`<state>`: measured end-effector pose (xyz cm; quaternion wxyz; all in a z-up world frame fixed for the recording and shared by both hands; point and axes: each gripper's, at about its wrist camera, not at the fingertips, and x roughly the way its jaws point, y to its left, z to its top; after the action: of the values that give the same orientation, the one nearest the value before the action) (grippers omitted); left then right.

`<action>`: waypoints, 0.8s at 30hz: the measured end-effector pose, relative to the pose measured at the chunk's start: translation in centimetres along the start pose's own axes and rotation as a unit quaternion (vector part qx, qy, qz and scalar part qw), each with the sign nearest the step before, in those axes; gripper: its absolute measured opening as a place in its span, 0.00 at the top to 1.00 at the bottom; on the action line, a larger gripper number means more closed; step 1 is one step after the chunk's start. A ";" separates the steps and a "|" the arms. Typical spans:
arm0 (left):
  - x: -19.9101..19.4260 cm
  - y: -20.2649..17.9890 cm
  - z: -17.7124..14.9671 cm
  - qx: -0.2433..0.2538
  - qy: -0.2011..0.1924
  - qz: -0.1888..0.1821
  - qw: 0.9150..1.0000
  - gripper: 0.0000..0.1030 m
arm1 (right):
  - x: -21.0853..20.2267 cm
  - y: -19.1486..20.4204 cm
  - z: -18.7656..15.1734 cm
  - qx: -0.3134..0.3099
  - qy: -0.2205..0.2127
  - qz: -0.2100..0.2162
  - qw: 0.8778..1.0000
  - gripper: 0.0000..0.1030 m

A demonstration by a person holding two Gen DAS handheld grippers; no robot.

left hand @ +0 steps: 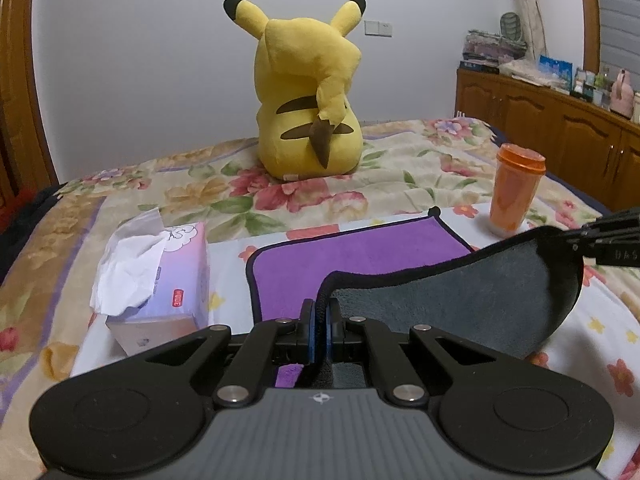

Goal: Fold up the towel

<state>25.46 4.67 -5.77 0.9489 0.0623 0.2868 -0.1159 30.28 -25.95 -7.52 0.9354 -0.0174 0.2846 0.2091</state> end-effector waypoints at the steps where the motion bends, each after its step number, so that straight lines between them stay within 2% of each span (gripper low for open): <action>1: 0.0 0.0 0.0 0.002 0.001 0.000 1.000 0.92 | 0.0 0.0 0.1 -0.002 0.000 -0.001 1.000 0.95; 15: 0.8 1.2 2.9 -0.006 -0.008 0.002 1.000 0.92 | 1.1 0.2 2.0 -0.045 0.002 -0.012 0.999 0.95; 24: 2.5 1.6 5.0 -0.005 -0.021 0.007 1.000 0.92 | 2.5 -0.3 4.1 -0.052 -0.016 -0.017 0.998 0.95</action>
<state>30.52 4.79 -2.97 0.9558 0.0568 0.2670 -0.1090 34.46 -24.65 -5.45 0.9410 -0.0679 0.2581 0.2083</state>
